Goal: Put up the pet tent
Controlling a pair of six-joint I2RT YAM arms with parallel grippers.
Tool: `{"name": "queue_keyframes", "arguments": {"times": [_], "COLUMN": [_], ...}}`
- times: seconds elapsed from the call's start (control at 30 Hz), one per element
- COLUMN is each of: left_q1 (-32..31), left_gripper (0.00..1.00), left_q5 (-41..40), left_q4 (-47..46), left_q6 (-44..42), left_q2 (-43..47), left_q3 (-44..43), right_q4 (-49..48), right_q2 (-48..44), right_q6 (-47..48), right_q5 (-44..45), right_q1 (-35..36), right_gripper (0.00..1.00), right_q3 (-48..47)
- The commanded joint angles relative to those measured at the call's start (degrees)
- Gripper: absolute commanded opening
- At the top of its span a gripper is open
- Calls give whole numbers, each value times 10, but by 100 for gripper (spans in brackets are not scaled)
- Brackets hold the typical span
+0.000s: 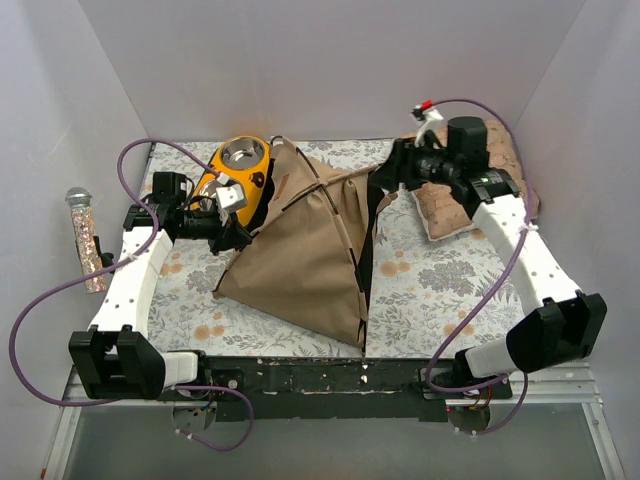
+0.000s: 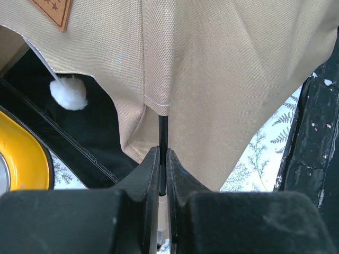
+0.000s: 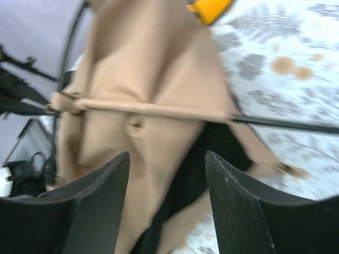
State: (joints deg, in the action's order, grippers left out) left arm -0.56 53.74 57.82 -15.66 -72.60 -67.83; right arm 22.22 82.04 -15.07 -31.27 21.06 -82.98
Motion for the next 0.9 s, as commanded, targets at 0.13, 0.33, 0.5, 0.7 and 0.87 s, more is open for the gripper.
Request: {"name": "queue_keyframes", "arguments": {"times": [0.13,0.33,0.5,0.7,0.87], "left_q1": [4,4,4,4,4], "left_gripper": [0,0,0,0,0], "left_q5": [-57,-60,-62,-68,-71], "left_q4": [33,46,62,67,65], "left_q6": [-24,-43,-60,-62,-53], "left_q2": [-14,-36,-40,-49,-60], "left_q3": [16,5,2,0,-9], "right_q4": [-12,-196,-400,-496,-517], "right_q2": [-84,-127,-115,-27,30], "right_q6": [49,140,231,254,296], "right_q5": [6,-29,-80,-129,-167], "right_q1": [-145,-171,-170,-168,-156], "right_gripper": [73,75,76,77,79], "right_q3": [104,277,361,341,315]}}
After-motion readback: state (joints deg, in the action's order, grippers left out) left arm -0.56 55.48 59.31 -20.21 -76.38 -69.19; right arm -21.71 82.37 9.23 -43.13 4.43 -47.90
